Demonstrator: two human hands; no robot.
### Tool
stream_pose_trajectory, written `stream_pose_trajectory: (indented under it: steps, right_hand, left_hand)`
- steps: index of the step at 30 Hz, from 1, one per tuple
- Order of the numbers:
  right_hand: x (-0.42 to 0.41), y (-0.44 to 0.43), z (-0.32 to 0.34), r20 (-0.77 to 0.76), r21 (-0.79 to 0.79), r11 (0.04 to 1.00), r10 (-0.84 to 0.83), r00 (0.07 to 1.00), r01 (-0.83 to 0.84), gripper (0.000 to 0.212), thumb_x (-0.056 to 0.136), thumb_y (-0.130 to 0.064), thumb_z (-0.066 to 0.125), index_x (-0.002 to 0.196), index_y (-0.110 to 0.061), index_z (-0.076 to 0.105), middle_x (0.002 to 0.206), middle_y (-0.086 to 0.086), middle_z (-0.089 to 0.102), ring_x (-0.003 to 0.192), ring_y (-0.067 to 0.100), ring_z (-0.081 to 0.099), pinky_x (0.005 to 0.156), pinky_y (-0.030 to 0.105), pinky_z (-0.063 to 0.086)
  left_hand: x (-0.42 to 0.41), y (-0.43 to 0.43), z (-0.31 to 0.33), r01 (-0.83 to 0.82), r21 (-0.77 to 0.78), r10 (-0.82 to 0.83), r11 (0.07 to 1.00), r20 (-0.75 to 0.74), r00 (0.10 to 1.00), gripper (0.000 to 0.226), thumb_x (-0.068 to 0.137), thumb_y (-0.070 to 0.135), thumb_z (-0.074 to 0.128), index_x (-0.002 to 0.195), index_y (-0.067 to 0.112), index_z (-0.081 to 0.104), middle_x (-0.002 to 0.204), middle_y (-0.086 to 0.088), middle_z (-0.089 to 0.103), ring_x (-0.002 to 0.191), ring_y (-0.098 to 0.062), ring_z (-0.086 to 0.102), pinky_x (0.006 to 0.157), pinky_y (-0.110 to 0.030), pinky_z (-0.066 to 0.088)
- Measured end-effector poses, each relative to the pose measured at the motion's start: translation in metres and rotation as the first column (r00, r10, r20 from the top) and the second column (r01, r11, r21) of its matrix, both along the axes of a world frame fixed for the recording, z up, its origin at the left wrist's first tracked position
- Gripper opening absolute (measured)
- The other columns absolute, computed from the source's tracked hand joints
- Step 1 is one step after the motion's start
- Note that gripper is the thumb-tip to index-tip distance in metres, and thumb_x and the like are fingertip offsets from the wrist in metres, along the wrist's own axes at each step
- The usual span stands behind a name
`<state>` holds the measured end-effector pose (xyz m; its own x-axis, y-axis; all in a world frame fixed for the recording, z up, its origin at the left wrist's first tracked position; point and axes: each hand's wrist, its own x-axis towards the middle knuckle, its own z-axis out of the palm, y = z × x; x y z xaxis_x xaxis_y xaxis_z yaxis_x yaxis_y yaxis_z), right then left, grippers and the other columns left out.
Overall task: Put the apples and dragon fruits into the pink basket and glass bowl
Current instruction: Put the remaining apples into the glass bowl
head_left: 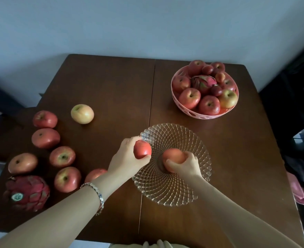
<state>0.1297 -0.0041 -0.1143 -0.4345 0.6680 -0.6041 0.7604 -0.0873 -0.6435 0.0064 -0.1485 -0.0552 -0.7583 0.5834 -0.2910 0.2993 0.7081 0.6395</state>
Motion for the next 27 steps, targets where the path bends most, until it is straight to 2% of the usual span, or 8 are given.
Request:
stream_pose_trajectory:
  steps: [3, 6, 9, 12, 14, 18, 24, 27]
  right_hand:
    - [0.005, 0.0, -0.004, 0.043, 0.413, 0.877, 0.251, 0.967, -0.246, 0.086, 0.067, -0.032, 0.079, 0.139, -0.013, 0.035, 0.133, 0.008, 0.03, 0.125, 0.025, 0.034, 0.101, 0.036, 0.044]
    - [0.005, 0.001, -0.009, 0.19, 0.628, 0.636, 0.432, 0.882, -0.448, 0.086, 0.055, -0.023, 0.087, 0.131, -0.011, 0.047, 0.126, 0.016, 0.043, 0.116, 0.034, 0.044, 0.085, 0.043, 0.055]
    - [0.007, -0.004, -0.013, 0.296, 0.64, 0.536, 0.49, 0.82, -0.551, 0.094, 0.029, -0.037, 0.094, 0.11, -0.013, 0.052, 0.113, 0.019, 0.055, 0.097, 0.035, 0.058, 0.065, 0.039, 0.061]
    - [0.018, -0.02, -0.018, 0.264, 0.649, 0.499, 0.56, 0.785, -0.574, 0.08, 0.045, -0.04, 0.09, 0.11, -0.019, 0.049, 0.118, 0.026, 0.06, 0.093, 0.039, 0.066, 0.055, 0.036, 0.059]
    - [0.022, -0.027, -0.021, 0.168, 0.64, 0.558, 0.569, 0.805, -0.528, 0.074, 0.062, -0.034, 0.084, 0.122, -0.023, 0.043, 0.13, 0.026, 0.052, 0.098, 0.039, 0.065, 0.057, 0.038, 0.059]
    - [0.015, -0.027, -0.016, 0.091, 0.426, 0.818, 0.387, 0.918, -0.387, 0.081, 0.086, -0.043, 0.06, 0.148, -0.017, 0.015, 0.148, 0.014, 0.02, 0.12, 0.033, 0.052, 0.092, 0.037, 0.05]
    - [0.01, -0.023, -0.004, 0.182, 0.379, 0.808, 0.413, 0.892, -0.452, 0.103, 0.083, -0.055, 0.057, 0.149, -0.011, -0.01, 0.15, 0.013, 0.015, 0.134, 0.028, 0.036, 0.104, 0.035, 0.039]
    - [0.013, -0.005, 0.019, 0.026, 0.359, 0.845, 0.416, 0.909, -0.397, 0.102, 0.08, -0.057, 0.06, 0.15, -0.015, -0.002, 0.152, 0.009, 0.01, 0.143, 0.025, 0.01, 0.116, 0.042, 0.018]
  left_hand:
    - [0.004, -0.001, 0.0, -0.003, -0.011, 0.003, 1.0, -0.004, 1.0, 0.062, 0.076, 0.037, 0.073, 0.129, 0.03, 0.043, 0.131, 0.004, 0.044, 0.108, -0.017, 0.055, 0.083, -0.026, 0.048]
    - [0.005, -0.001, 0.0, -0.008, -0.01, 0.008, 1.0, -0.01, 1.0, 0.063, 0.076, 0.037, 0.074, 0.129, 0.029, 0.043, 0.131, 0.003, 0.045, 0.109, -0.018, 0.055, 0.086, -0.028, 0.05]
    - [0.008, -0.001, 0.0, -0.017, 0.006, 0.017, 1.0, -0.004, 1.0, 0.063, 0.075, 0.036, 0.074, 0.129, 0.028, 0.043, 0.131, 0.003, 0.045, 0.11, -0.018, 0.055, 0.086, -0.028, 0.048]
    - [0.009, -0.002, -0.002, -0.01, 0.013, 0.01, 1.0, -0.009, 1.0, 0.062, 0.074, 0.036, 0.075, 0.128, 0.029, 0.044, 0.13, 0.003, 0.045, 0.109, -0.018, 0.056, 0.087, -0.029, 0.05]
    - [0.009, -0.003, -0.003, -0.003, -0.001, 0.003, 1.0, -0.005, 1.0, 0.063, 0.074, 0.036, 0.075, 0.128, 0.029, 0.044, 0.131, 0.003, 0.045, 0.109, -0.018, 0.055, 0.086, -0.029, 0.05]
    - [0.011, -0.001, -0.002, 0.004, -0.016, -0.004, 1.0, -0.016, 1.0, 0.064, 0.074, 0.036, 0.075, 0.129, 0.029, 0.043, 0.132, 0.004, 0.044, 0.11, -0.017, 0.055, 0.084, -0.026, 0.048]
    - [0.012, 0.005, 0.0, 0.036, -0.021, -0.037, 0.999, -0.055, 0.998, 0.066, 0.073, 0.038, 0.075, 0.13, 0.03, 0.043, 0.133, 0.006, 0.045, 0.112, -0.017, 0.056, 0.086, -0.027, 0.047]
    - [0.011, 0.01, 0.004, 0.083, -0.027, -0.085, 0.996, -0.099, 0.991, 0.073, 0.071, 0.038, 0.077, 0.133, 0.029, 0.04, 0.136, 0.009, 0.045, 0.115, -0.016, 0.054, 0.088, -0.026, 0.046]
